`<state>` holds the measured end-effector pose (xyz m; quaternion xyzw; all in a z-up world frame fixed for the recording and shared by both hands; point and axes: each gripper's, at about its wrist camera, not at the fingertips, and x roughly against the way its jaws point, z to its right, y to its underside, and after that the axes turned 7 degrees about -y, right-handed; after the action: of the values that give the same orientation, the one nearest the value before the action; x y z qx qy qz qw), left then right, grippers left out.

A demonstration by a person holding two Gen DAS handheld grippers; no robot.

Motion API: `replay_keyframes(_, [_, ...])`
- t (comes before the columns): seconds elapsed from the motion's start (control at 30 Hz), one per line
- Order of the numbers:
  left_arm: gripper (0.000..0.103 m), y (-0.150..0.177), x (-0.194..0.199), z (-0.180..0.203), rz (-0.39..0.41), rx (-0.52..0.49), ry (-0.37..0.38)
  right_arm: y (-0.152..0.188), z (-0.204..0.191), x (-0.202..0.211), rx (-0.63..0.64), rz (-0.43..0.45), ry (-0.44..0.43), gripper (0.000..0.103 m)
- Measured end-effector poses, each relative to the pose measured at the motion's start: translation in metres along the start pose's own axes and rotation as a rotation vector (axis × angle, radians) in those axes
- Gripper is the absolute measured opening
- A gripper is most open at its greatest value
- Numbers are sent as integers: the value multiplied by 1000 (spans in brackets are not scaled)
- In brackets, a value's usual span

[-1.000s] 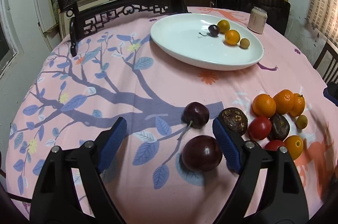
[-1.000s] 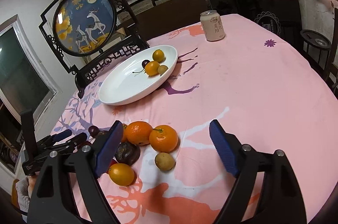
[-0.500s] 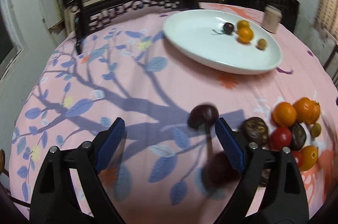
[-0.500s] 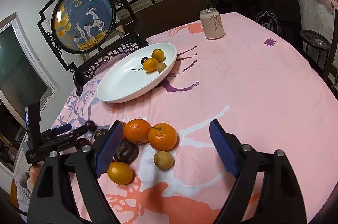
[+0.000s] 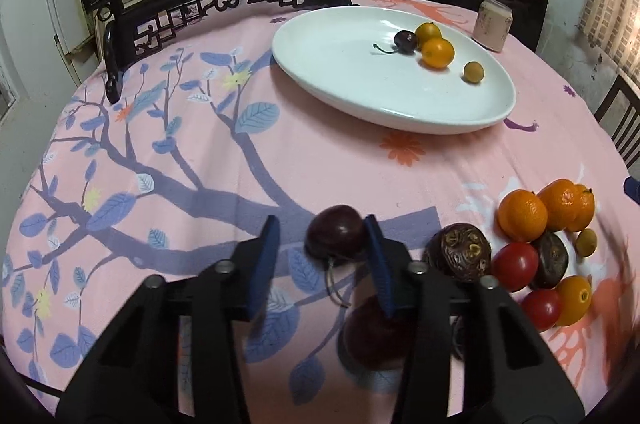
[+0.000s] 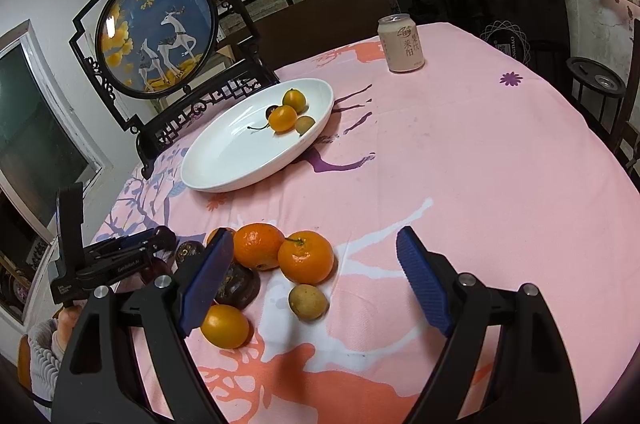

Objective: Organize fruits
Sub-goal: 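Grasp another dark cherry with the left tool while the right tool grasps a leafy tangerine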

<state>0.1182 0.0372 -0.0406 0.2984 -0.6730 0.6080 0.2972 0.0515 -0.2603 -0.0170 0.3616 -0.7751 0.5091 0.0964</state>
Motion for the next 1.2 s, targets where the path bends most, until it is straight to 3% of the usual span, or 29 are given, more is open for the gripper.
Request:
replay_keyframes(0.03, [29, 0, 0, 0, -1, 1, 11, 0, -1, -1, 6, -8, -9, 84])
replay_keyframes(0.23, [28, 0, 6, 0, 16, 1, 7, 1, -5, -15, 20, -70, -66, 82])
replay_keyframes(0.43, [28, -1, 6, -8, 9, 33, 5, -1, 11, -38, -75, -160, -111, 58])
replay_keyframes(0.53, [28, -1, 6, -9, 8, 33, 5, 4, 12, -44, -81, -198, -93, 51])
replay_keyframes(0.63, [28, 0, 3, -7, 1, 23, -2, 5, 10, -46, -56, -195, -65, 44])
replay_keyframes(1.0, [27, 2, -4, -3, -12, 5, -13, 7, 6, -61, -27, -207, -31, 40])
replay_keyframes(1.2, [27, -3, 13, -7, 36, 34, -10, 0, 14, -40, -54, -123, -21, 40])
